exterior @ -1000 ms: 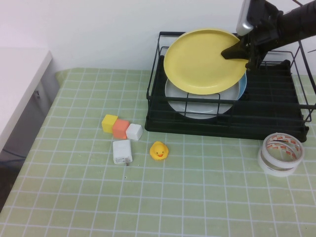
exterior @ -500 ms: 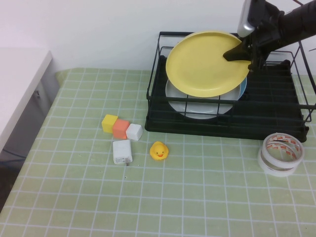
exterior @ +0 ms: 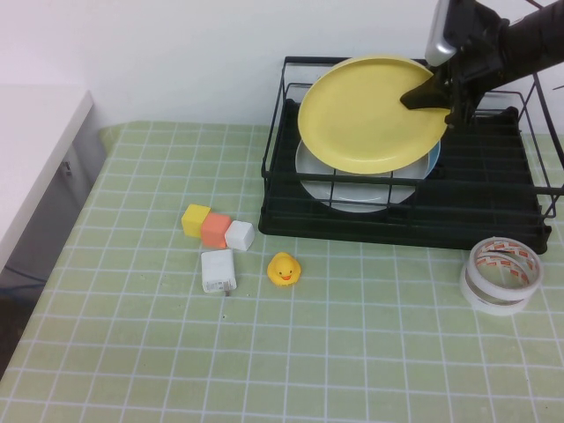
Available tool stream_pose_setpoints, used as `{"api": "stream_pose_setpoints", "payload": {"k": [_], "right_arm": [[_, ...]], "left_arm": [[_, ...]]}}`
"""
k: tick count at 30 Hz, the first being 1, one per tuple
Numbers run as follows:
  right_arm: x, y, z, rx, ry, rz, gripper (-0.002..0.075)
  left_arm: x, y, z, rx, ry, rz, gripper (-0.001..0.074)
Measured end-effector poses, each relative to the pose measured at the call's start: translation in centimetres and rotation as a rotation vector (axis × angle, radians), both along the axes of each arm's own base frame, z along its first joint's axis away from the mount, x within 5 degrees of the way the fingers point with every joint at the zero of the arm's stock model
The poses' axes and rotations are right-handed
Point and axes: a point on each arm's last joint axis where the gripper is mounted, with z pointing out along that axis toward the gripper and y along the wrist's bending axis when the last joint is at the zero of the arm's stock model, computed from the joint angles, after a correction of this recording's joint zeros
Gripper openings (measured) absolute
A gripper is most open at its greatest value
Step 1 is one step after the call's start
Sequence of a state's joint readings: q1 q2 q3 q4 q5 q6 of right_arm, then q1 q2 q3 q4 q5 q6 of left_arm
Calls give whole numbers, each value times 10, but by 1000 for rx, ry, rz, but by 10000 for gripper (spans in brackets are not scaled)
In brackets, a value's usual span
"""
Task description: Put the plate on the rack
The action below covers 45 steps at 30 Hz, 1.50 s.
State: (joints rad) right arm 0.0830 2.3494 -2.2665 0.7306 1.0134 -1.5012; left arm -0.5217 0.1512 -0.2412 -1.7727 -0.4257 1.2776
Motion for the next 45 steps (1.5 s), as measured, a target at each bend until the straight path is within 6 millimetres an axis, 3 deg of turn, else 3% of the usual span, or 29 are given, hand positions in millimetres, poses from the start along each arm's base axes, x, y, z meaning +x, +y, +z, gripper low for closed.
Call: {"api": "stream_pose_setpoints", "payload": {"k": [2,7,9,15,23,34,37,43,45], "right_arm": [[0,0,0,-5,3,-4,161],[1,-5,-3,-47,-1,-19,340],[1,-6,-3,-47,-1,-20,377],[0,-6,2,-38,2,-33,400],[-8,-2,38,75,-47,-61,402],[-8,-1,40,118,-18,-91,400],[-14,-2,54,148,6,-132,354],[-54,-8,117,159,41,-170,80],[-71,-11,136,177,81,-168,38]], "left_arm": [[0,0,0,0,0,0,-1],[0,0,0,0,0,0,-1],[0,0,0,0,0,0,-1],[0,0,0,0,0,0,-1],[0,-2,0,1,-5,-19,-1],[-1,-4,1,3,-12,-48,-1],[-1,-3,1,9,-9,-31,-1],[-4,0,-5,69,-32,-18,-1],[-3,0,-13,82,-15,-7,-1]]}}
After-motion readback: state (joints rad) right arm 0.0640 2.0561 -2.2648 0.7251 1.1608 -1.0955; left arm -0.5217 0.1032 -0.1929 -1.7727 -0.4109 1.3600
